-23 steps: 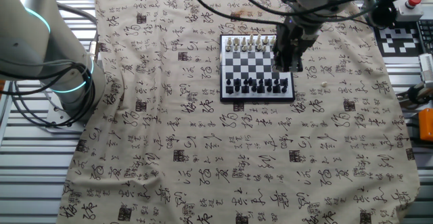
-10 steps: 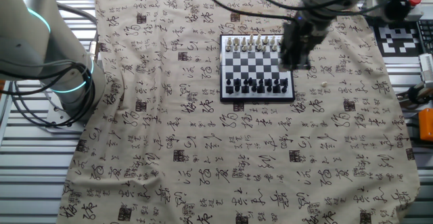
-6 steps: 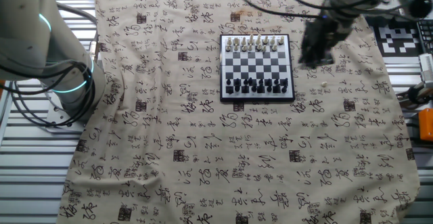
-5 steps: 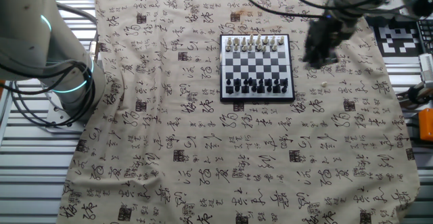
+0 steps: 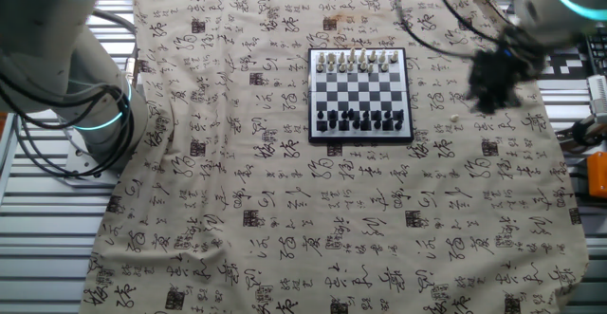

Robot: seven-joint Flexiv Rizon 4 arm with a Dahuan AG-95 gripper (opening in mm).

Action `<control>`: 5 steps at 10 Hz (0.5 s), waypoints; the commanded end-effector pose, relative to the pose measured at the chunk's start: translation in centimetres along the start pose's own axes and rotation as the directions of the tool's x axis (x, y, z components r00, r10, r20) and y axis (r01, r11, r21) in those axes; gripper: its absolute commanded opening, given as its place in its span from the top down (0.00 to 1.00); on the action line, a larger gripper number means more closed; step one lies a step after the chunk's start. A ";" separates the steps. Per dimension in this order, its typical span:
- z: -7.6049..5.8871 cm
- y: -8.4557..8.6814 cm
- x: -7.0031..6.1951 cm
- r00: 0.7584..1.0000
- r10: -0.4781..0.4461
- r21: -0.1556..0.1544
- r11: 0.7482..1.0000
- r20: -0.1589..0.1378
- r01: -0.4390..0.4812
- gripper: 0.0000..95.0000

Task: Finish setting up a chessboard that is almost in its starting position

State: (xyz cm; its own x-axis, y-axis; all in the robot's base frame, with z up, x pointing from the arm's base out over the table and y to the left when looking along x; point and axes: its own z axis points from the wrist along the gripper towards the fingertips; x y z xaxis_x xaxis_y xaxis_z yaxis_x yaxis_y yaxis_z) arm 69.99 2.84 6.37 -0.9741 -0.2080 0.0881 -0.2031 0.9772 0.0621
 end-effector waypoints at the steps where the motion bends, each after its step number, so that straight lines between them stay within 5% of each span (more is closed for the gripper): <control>1: 1.3 -0.4 -1.0 1.000 -0.001 -0.050 0.999 0.013 0.002 0.80; 5: 2.3 -0.1 -0.1 1.000 -0.001 -0.058 0.998 0.005 0.002 0.80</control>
State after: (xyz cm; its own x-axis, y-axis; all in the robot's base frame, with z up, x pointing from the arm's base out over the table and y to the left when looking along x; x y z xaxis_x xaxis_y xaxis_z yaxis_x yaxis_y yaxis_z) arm 69.82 2.86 3.70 -0.9735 -0.2109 0.0884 -0.1998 0.9725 0.1196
